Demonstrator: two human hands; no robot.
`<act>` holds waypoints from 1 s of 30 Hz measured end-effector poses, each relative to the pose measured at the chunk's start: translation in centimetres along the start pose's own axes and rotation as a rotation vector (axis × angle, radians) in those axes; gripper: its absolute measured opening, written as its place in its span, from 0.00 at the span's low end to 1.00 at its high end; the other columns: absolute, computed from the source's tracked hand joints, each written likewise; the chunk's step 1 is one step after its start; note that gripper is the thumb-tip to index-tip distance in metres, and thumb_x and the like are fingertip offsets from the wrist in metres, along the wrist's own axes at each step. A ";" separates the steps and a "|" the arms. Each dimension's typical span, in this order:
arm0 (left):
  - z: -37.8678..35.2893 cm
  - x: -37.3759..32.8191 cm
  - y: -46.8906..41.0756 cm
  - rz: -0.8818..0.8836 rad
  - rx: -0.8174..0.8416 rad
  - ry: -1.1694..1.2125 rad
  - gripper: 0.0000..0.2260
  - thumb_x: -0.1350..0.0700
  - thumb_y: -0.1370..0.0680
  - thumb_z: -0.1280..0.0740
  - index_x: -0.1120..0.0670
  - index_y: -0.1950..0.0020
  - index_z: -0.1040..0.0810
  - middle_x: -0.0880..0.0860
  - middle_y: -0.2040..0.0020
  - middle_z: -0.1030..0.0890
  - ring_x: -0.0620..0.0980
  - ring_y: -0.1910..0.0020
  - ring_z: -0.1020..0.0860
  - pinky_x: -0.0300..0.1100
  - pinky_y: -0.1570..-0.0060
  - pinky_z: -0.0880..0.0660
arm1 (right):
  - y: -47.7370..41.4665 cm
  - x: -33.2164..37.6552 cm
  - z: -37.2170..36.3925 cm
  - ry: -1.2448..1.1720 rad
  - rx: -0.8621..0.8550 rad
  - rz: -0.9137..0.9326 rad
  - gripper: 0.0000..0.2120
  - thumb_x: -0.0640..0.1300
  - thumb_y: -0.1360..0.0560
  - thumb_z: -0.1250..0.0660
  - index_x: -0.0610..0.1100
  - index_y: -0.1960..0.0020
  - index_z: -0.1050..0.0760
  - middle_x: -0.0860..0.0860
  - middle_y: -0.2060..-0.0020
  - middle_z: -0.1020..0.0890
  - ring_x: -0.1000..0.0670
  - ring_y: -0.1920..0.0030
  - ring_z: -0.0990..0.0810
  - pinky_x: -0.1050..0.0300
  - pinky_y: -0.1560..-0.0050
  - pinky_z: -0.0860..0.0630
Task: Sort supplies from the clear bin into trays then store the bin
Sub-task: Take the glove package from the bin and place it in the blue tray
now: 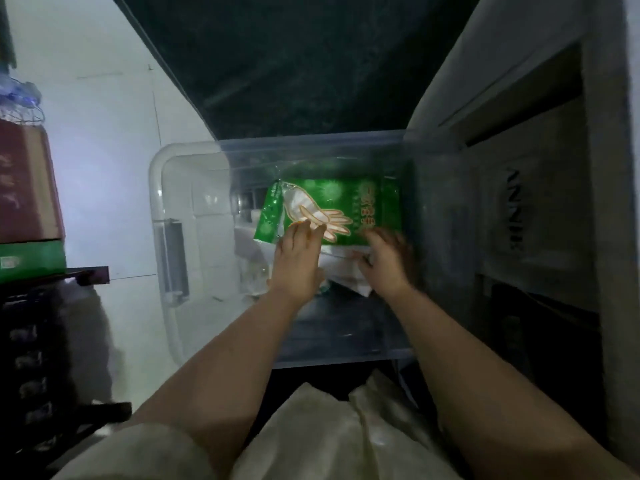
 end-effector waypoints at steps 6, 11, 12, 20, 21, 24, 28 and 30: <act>-3.8 -0.1 -4.7 -0.145 0.013 -0.134 0.36 0.61 0.32 0.30 0.51 0.25 0.38 0.60 0.24 0.41 0.62 0.26 0.44 0.57 0.29 0.49 | -2.5 -2.1 -1.8 0.063 -0.077 -0.010 0.22 0.44 0.34 0.26 0.42 0.41 0.24 0.42 0.44 0.21 0.37 0.44 0.26 0.46 0.44 0.27; -2.4 0.7 -6.3 -0.220 -0.094 -0.117 0.29 0.59 0.37 0.27 0.51 0.36 0.25 0.59 0.35 0.27 0.62 0.37 0.30 0.54 0.41 0.38 | -2.6 -2.4 -0.9 0.003 -0.169 -0.001 0.22 0.40 0.35 0.26 0.41 0.42 0.23 0.42 0.46 0.21 0.39 0.45 0.26 0.52 0.43 0.32; -1.7 0.8 -6.7 -0.239 -0.092 -0.118 0.27 0.59 0.36 0.28 0.51 0.37 0.24 0.58 0.37 0.25 0.61 0.39 0.28 0.53 0.43 0.36 | -2.5 -2.2 -0.4 -0.006 -0.192 0.005 0.21 0.39 0.36 0.27 0.41 0.43 0.23 0.42 0.46 0.21 0.39 0.45 0.26 0.53 0.44 0.32; 5.1 -1.3 -6.1 -0.252 -0.035 -0.107 0.14 0.56 0.24 0.35 0.54 0.39 0.24 0.56 0.44 0.21 0.59 0.43 0.27 0.51 0.45 0.34 | -1.4 1.2 6.5 -0.068 -0.238 0.061 0.18 0.40 0.32 0.28 0.41 0.42 0.22 0.44 0.47 0.20 0.41 0.46 0.26 0.52 0.45 0.30; 6.3 -1.7 -5.7 -0.229 -0.056 -0.097 0.14 0.55 0.23 0.36 0.53 0.38 0.24 0.56 0.44 0.21 0.59 0.42 0.26 0.51 0.45 0.34 | -1.1 1.8 7.7 -0.074 -0.239 0.071 0.18 0.39 0.32 0.28 0.41 0.42 0.22 0.43 0.47 0.20 0.40 0.46 0.25 0.52 0.45 0.30; 10.0 -2.7 -3.3 -0.199 -0.087 -0.075 0.14 0.53 0.21 0.37 0.52 0.37 0.24 0.56 0.44 0.20 0.58 0.43 0.26 0.50 0.46 0.32 | 0.5 3.9 11.2 -0.115 -0.255 0.112 0.20 0.35 0.33 0.28 0.37 0.41 0.24 0.39 0.46 0.22 0.37 0.44 0.26 0.51 0.42 0.32; 15.5 -3.9 1.2 -0.188 -0.134 -0.111 0.14 0.54 0.23 0.35 0.52 0.38 0.22 0.56 0.49 0.21 0.59 0.47 0.25 0.49 0.52 0.30 | 3.8 7.6 15.1 -0.047 -0.294 0.186 0.21 0.40 0.32 0.27 0.40 0.40 0.25 0.43 0.45 0.22 0.40 0.42 0.26 0.47 0.40 0.29; 18.2 -4.4 3.5 -0.199 -0.199 -0.145 0.12 0.54 0.24 0.34 0.52 0.40 0.21 0.56 0.50 0.21 0.59 0.49 0.24 0.49 0.55 0.31 | 5.6 9.7 16.5 -0.035 -0.306 0.237 0.23 0.40 0.33 0.26 0.41 0.39 0.25 0.43 0.45 0.21 0.40 0.42 0.26 0.44 0.41 0.27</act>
Point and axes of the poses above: each hand's wrist, its own y-axis away from the middle knuckle, its own z-axis out of the back of the hand, x = y × z, the point moved 3 cm from there along -y, towards the middle knuckle
